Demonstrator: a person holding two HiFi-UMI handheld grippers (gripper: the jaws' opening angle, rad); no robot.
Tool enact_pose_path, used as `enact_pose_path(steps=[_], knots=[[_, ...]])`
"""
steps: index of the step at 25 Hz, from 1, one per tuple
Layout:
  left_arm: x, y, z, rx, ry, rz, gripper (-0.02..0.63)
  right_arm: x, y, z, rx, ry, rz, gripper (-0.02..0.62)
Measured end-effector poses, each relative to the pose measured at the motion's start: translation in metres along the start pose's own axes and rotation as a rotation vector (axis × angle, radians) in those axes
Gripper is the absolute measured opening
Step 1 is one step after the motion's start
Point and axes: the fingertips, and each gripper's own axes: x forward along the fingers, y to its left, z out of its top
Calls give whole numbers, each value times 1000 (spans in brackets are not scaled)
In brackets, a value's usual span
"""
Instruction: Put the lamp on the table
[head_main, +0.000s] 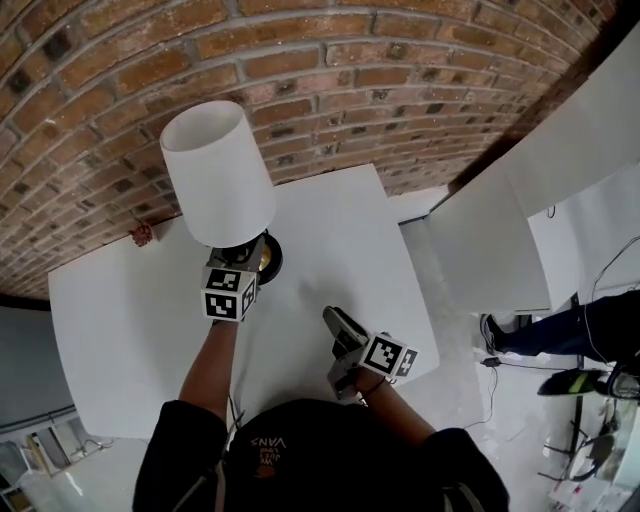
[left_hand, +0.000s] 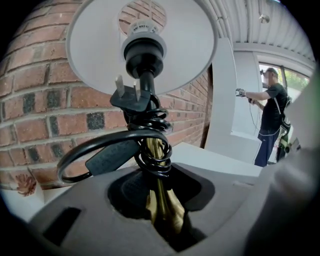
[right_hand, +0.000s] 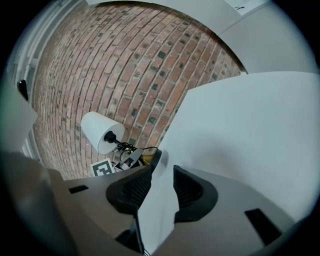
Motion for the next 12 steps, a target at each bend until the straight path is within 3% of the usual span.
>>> enact_pose_path(steps=[12], knots=[[46, 23, -5, 65, -33, 26, 120, -3, -31, 12, 53, -34, -68, 126]])
